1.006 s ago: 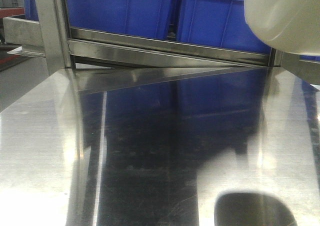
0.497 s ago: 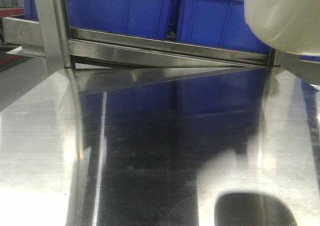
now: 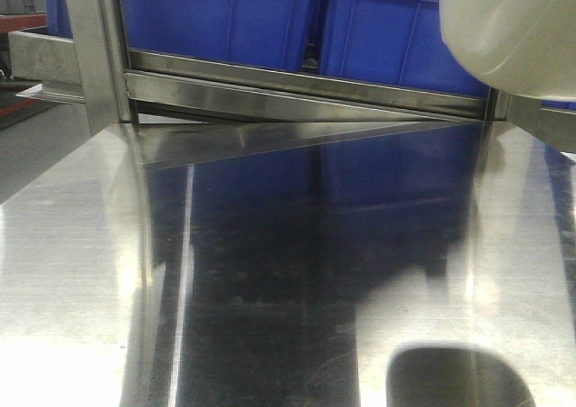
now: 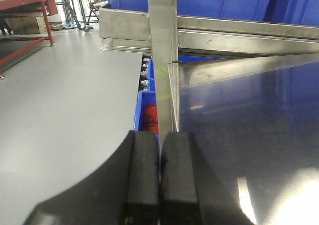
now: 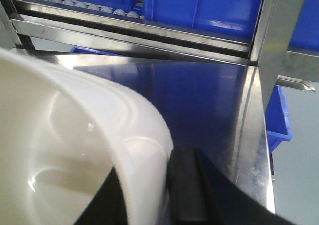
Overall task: Move white bin to right shelf second layer
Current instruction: 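Lift the white bin off the table with the right gripper, then hold the bin in the right gripper while the base backs away and turns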
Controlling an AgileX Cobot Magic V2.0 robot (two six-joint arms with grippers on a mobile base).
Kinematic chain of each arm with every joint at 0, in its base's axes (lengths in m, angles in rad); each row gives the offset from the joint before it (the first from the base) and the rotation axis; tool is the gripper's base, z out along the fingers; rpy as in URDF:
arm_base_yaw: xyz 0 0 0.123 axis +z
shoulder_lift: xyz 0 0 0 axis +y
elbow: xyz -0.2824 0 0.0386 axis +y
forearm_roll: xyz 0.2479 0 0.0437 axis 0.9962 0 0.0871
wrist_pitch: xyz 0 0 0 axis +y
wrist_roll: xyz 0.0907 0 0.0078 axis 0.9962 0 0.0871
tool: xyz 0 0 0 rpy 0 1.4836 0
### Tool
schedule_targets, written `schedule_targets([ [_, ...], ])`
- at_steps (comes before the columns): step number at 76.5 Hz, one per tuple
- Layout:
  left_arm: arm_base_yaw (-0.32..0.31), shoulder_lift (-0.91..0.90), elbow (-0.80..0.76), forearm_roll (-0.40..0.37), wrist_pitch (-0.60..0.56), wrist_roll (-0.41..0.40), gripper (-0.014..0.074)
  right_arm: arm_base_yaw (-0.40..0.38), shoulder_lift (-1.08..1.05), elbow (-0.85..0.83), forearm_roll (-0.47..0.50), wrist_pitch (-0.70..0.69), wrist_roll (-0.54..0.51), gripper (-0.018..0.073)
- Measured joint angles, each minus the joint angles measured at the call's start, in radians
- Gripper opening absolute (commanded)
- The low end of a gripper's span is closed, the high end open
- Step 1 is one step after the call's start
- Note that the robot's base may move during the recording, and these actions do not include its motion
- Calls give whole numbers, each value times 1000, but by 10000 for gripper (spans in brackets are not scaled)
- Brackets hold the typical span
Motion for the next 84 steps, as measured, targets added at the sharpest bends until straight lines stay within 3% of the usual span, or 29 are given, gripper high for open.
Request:
schedule_targets([
  [84, 0, 0, 0, 0, 0, 0, 85, 0, 0, 0, 0, 0, 0, 56],
])
